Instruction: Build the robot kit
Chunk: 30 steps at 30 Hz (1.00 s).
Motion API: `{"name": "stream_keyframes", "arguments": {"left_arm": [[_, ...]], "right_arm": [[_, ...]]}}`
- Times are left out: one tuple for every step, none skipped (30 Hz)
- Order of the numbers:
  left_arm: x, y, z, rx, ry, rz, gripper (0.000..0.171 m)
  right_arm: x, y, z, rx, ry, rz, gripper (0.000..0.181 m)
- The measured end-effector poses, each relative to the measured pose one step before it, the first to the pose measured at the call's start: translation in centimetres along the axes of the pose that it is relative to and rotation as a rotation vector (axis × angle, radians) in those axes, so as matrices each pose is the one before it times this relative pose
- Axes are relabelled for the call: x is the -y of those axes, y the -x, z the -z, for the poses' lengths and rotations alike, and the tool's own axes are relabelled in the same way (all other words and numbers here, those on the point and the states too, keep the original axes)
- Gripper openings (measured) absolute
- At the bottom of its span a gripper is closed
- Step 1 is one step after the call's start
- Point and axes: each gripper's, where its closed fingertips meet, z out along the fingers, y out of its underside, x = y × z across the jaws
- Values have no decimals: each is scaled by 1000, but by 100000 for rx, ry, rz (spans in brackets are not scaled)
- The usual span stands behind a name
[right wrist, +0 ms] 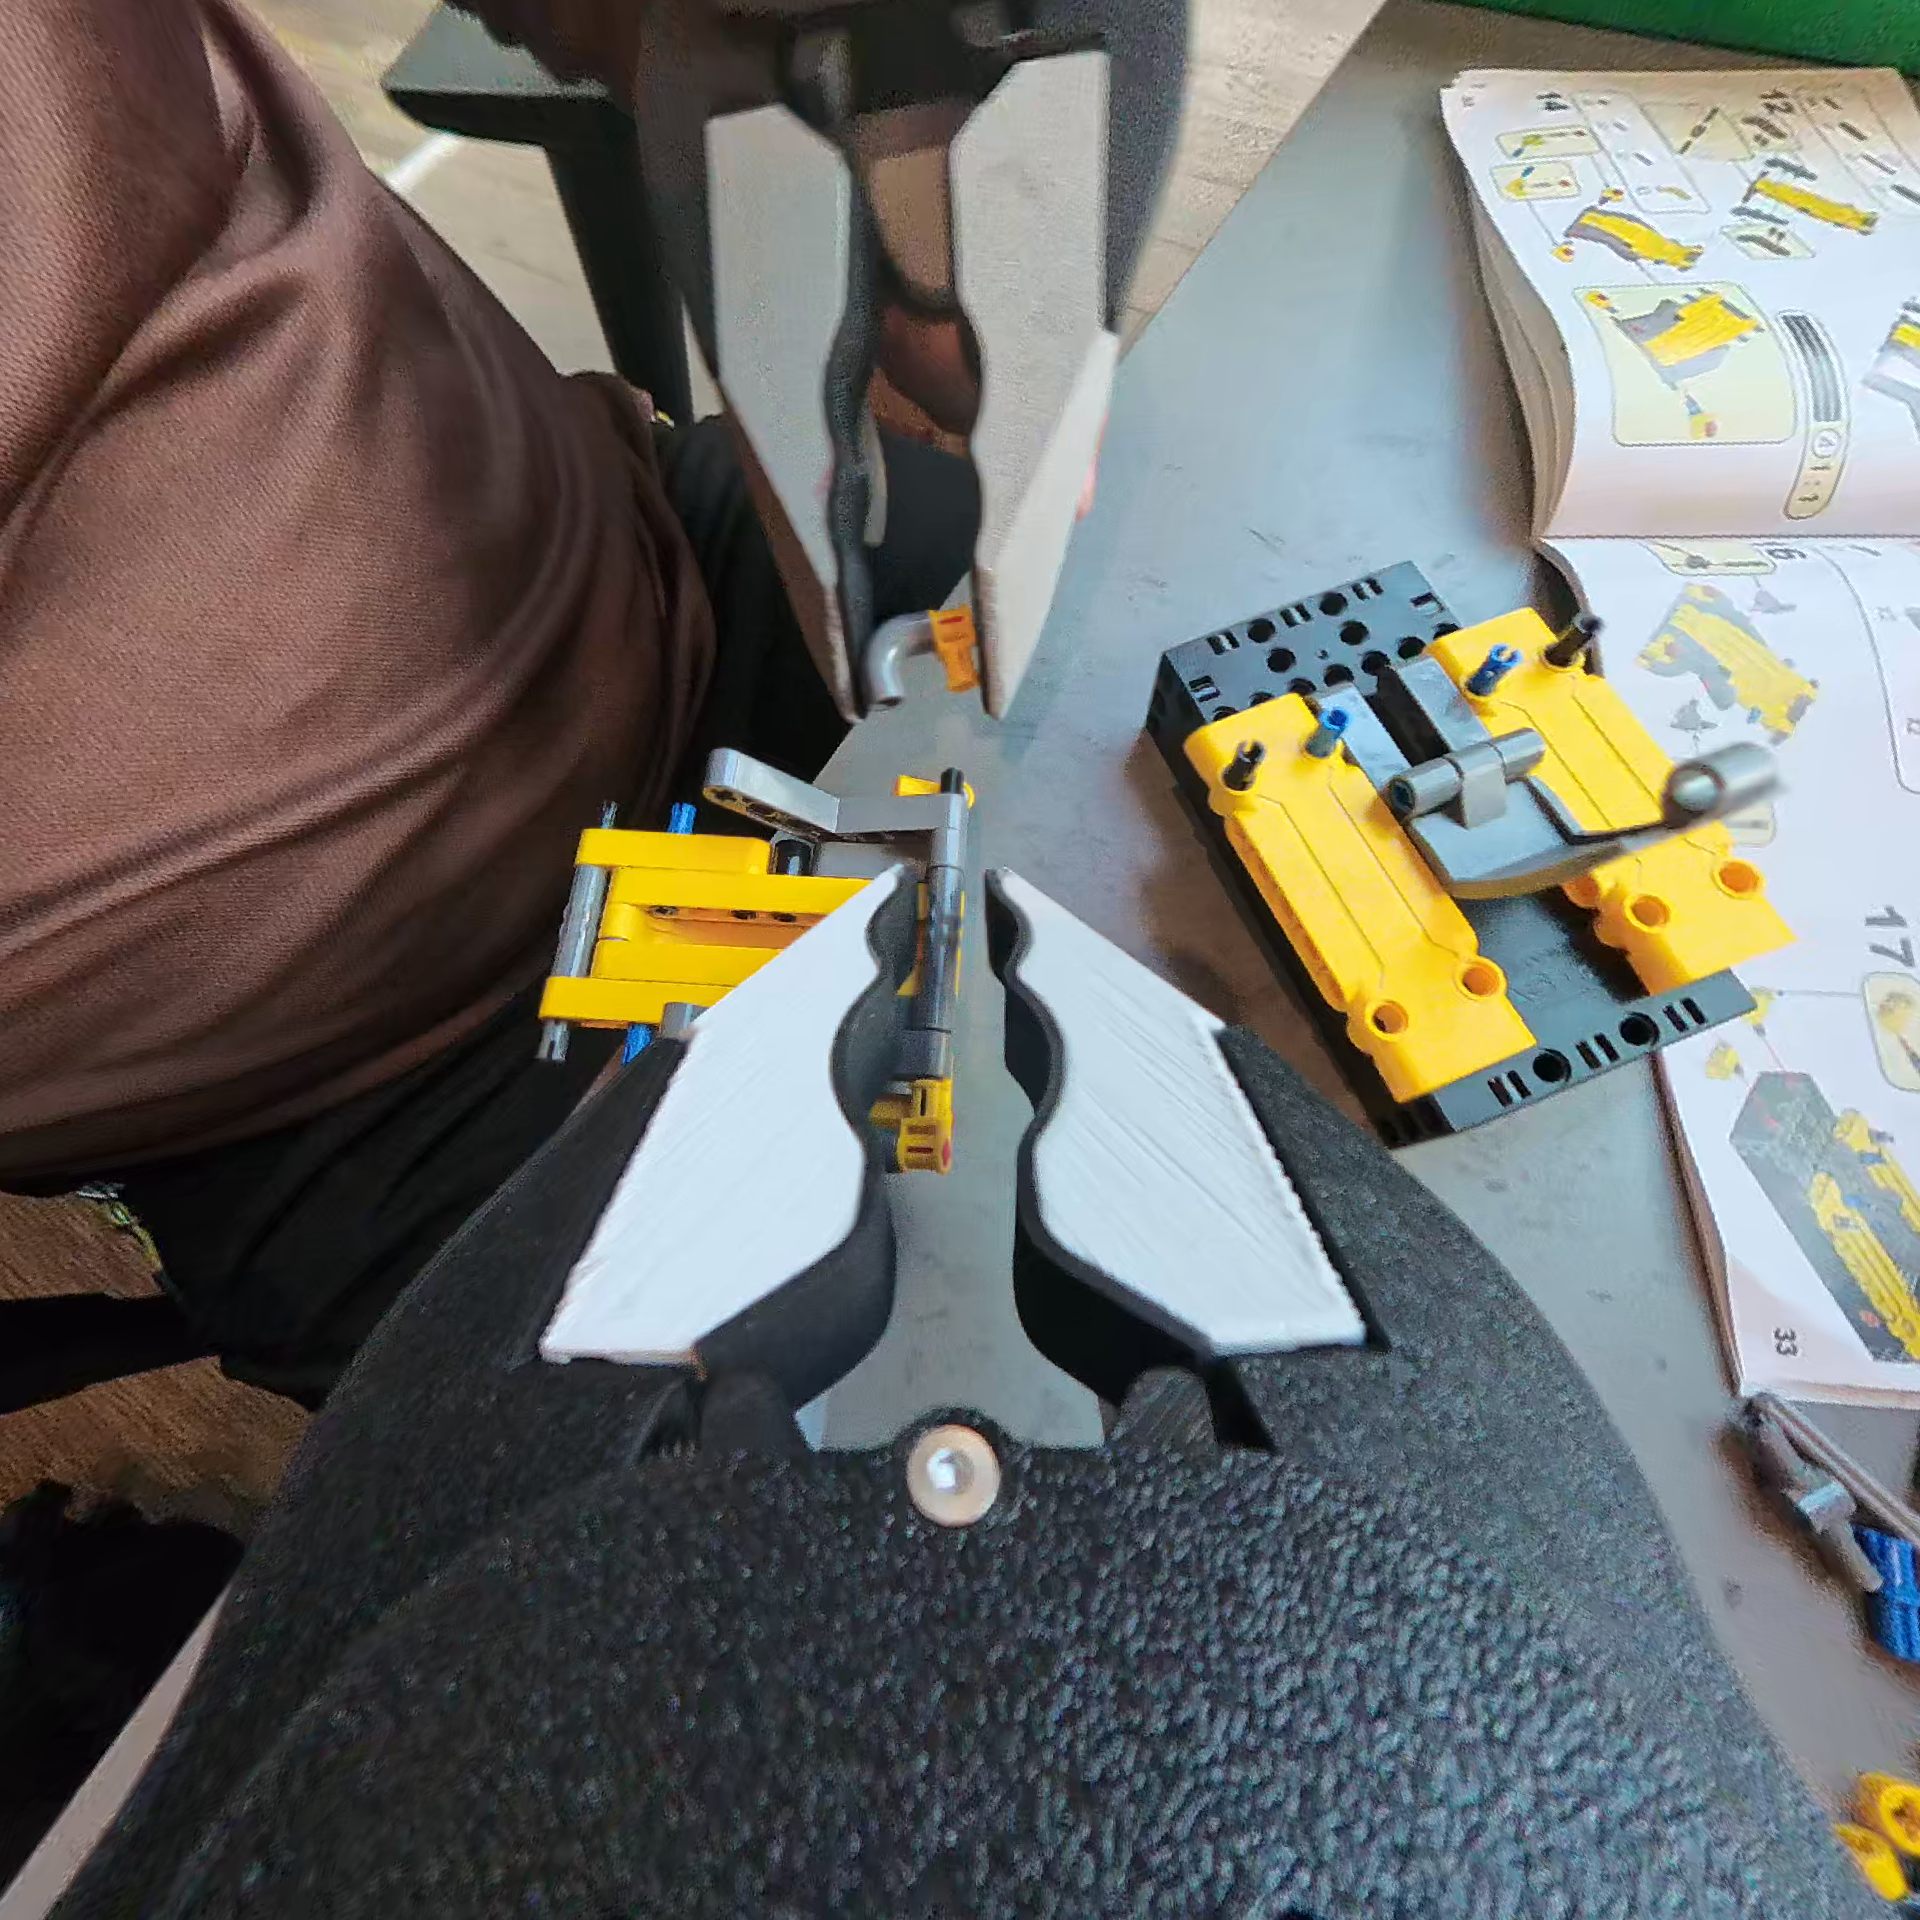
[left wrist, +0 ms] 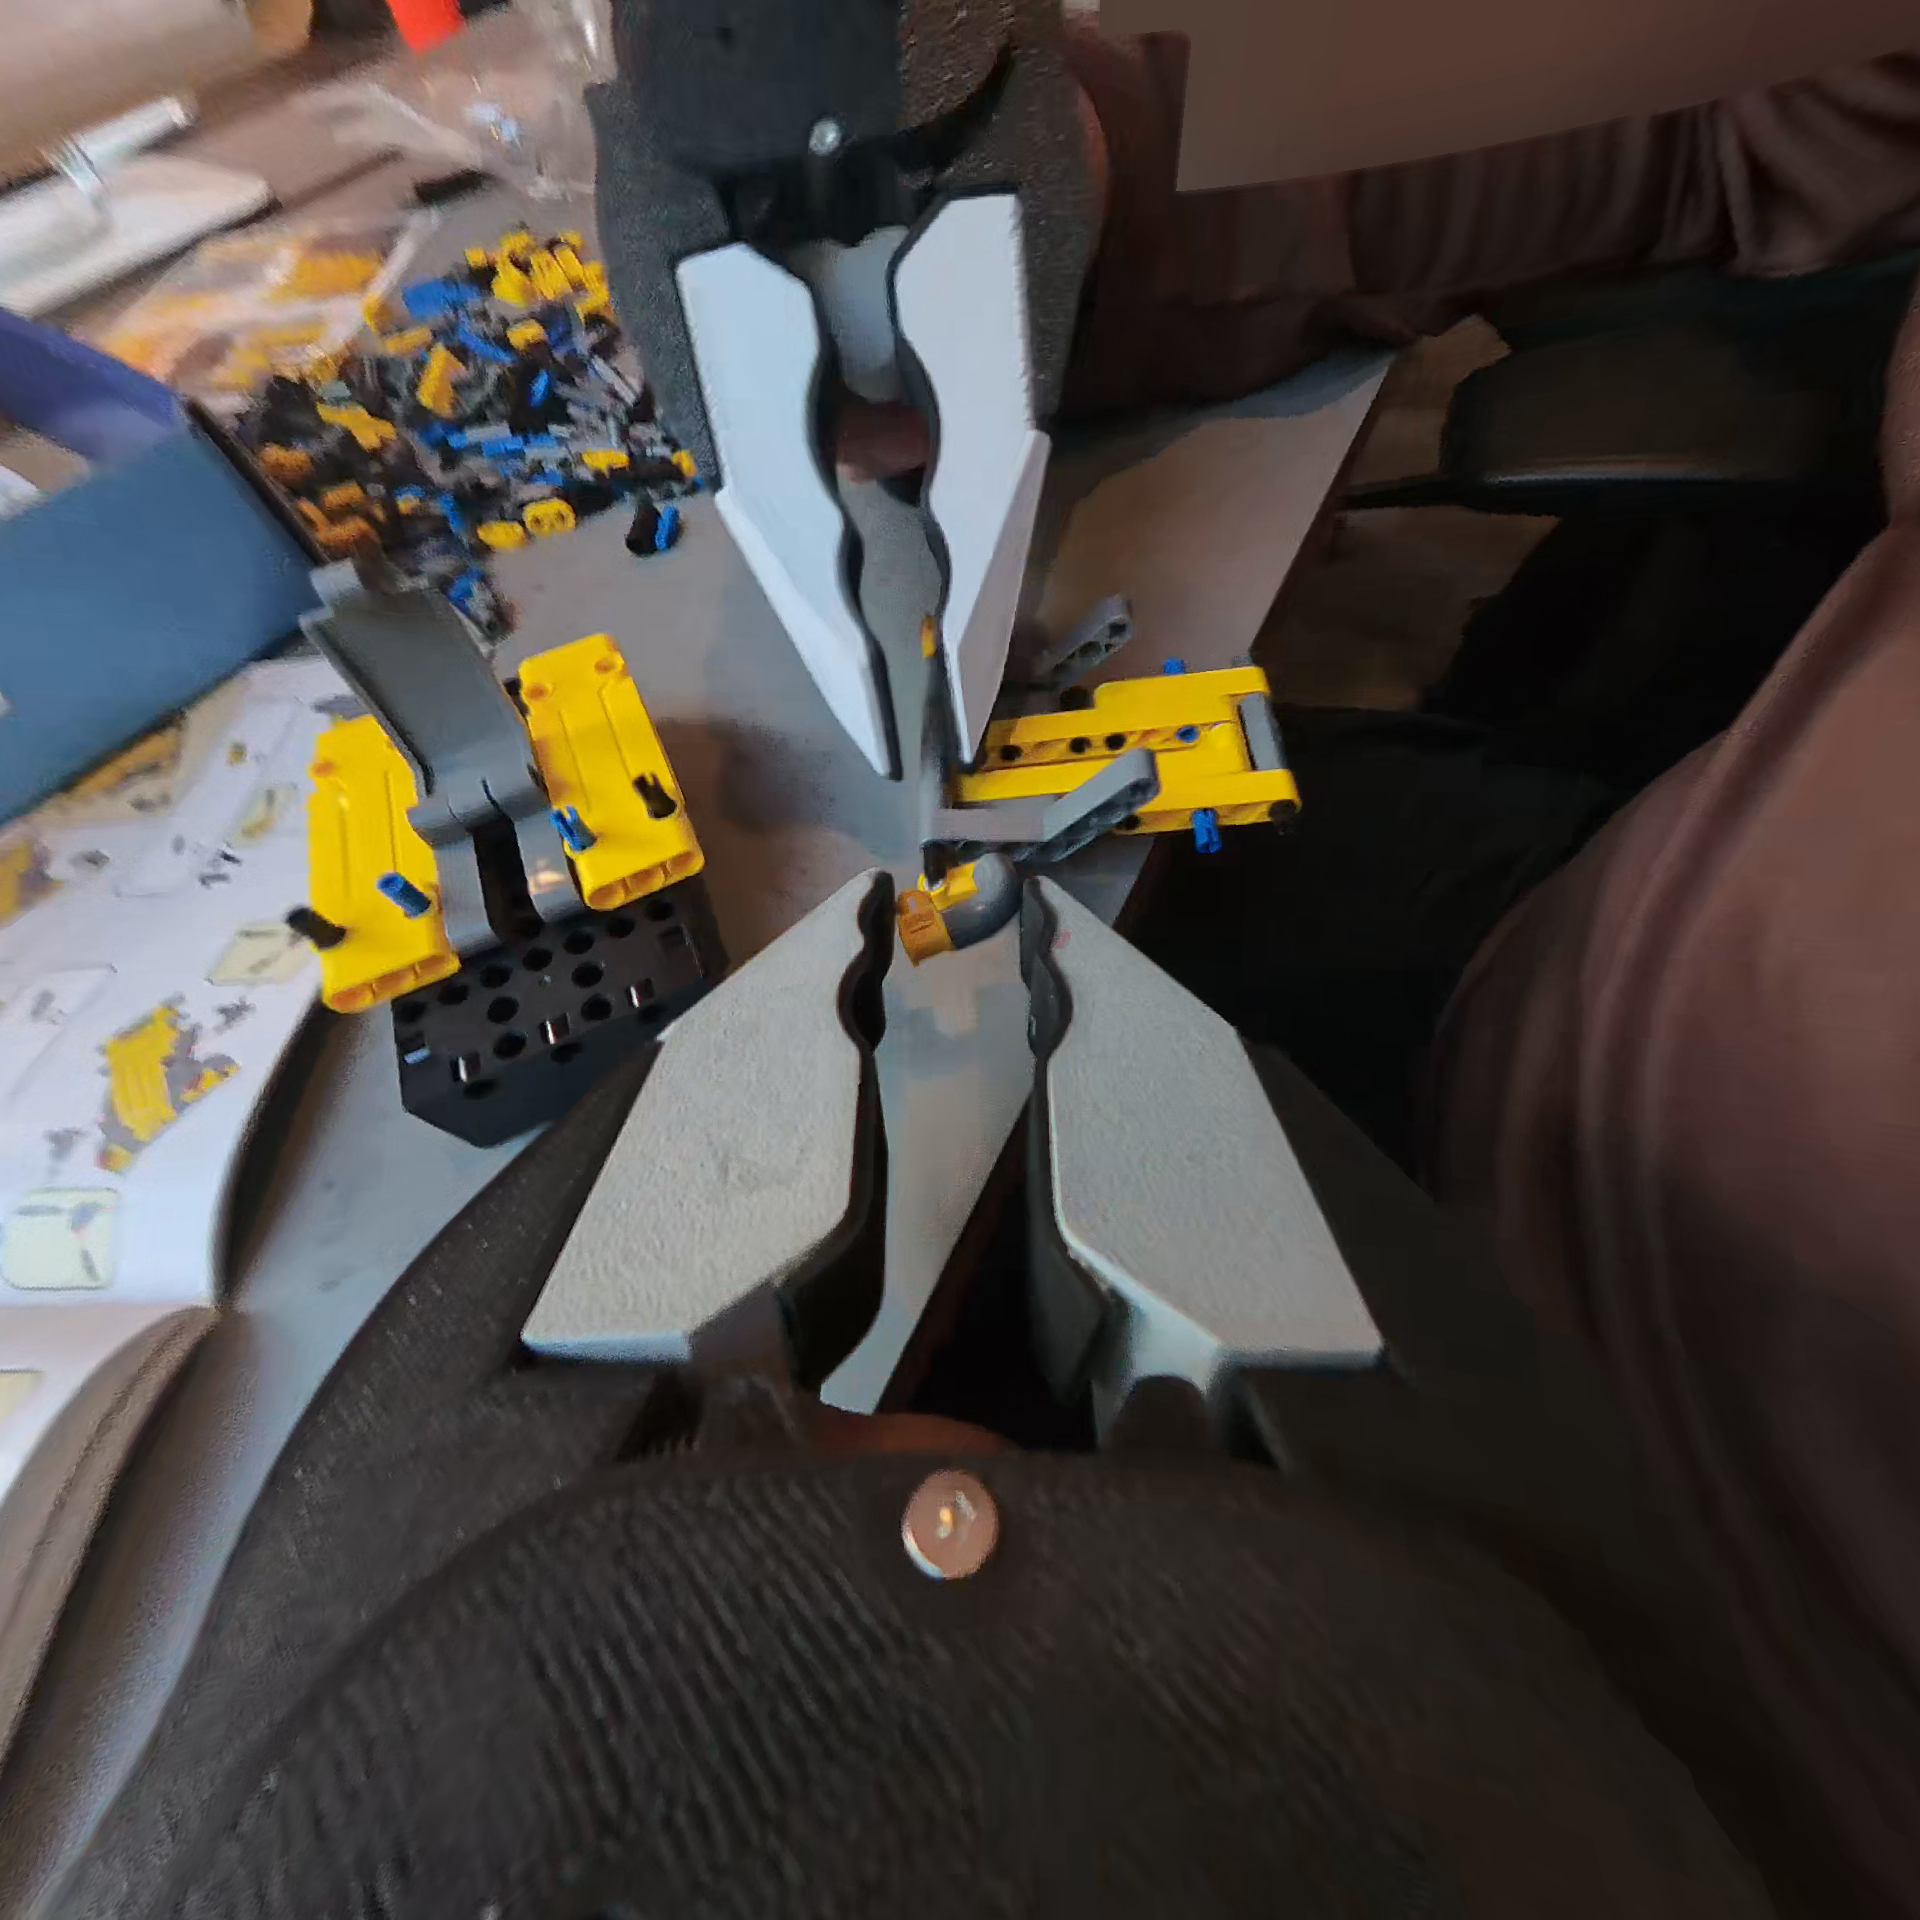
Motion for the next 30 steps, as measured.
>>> {"name": "stream_keyframes", "arguments": {"left_arm": [[257,16,-25,3492,-656,-5539,22],[342,-15,40,3004,-1115,-5789,22],[574,28,111,2886,-2422,-5265,22],[647,-47,115,1794,-2853,-4423,22],[540,-3,86,1212,-2226,-3752,22],[413,244,41,2222,-1659,-3470,22],[304,399,6,2590,-1182,-3302,22],[298,389,-26,2054,-1366,-2913,21],[375,377,-35,1765,-1743,-2437,22],[369,240,-97,816,-1610,-2113,22],[181,-26,-179,-832,-424,-1689,22],[20,51,-240,-131,488,-1645,22],[46,88,-238,499,-26,-1956,22],[28,-15,-239,-52,-141,-1434,22],[162,90,-129,578,-931,-601,21],[7,96,-123,392,189,316,21],[-97,136,-103,757,689,479,22],[-10,144,-47,847,-72,541,21],[15,161,-30,1085,-49,873,22],[-68,177,-42,1200,616,999,22],[-139,196,-54,1444,1202,799,22],[-236,292,-66,2241,1690,853,23],[-152,213,-41,1765,1134,1536,22],[-54,120,17,1179,409,1680,22],[47,-42,48,229,-297,2159,22],[-20,-65,61,-169,-151,2271,22],[-115,34,55,326,199,1764,22],[-90,57,86,432,182,1221,22],[-40,79,92,771,261,918,22],[-67,150,86,1366,680,497,25]], "right_arm": [[50,-202,140,-135,-713,-2144,16],[109,-188,130,-216,-979,-1921,18],[266,-143,127,-33,-1771,-2214,18],[442,-72,105,539,-2458,-2977,18],[554,279,93,3001,-2840,-3172,18],[648,504,73,4279,-3169,-3196,20],[638,396,46,3716,-3308,-3652,21],[533,263,-25,3225,-2945,-4505,22],[370,222,-81,3339,-2289,-4799,23],[268,270,-88,3741,-2070,-4290,25],[284,337,-63,3944,-2535,-3580,26],[283,316,-40,3624,-2486,-3329,26],[258,293,-22,3285,-2205,-2981,26],[182,167,-8,2145,-1594,-2420,25],[37,-241,67,-532,-860,-1642,17],[50,-133,68,-74,-875,-1896,16],[60,-113,99,48,-641,-2453,15],[106,-39,91,13,-951,-1257,15],[143,-53,67,-314,-1126,-692,14],[127,-127,80,-569,-1001,-1068,14],[104,-142,64,-277,-1013,-1773,12],[133,-64,96,432,-1603,-1653,6],[144,-148,87,-58,-1736,-1426,6],[62,-21,31,688,-916,-1180,6],[-19,71,-47,840,-212,-591,6],[-39,-11,-78,-125,72,-76,6],[31,-91,-61,-949,-123,386,6],[68,-25,-60,-593,-294,337,6],[64,-6,-46,-274,-283,-129,6],[87,-21,-9,-85,-649,-331,6]]}}
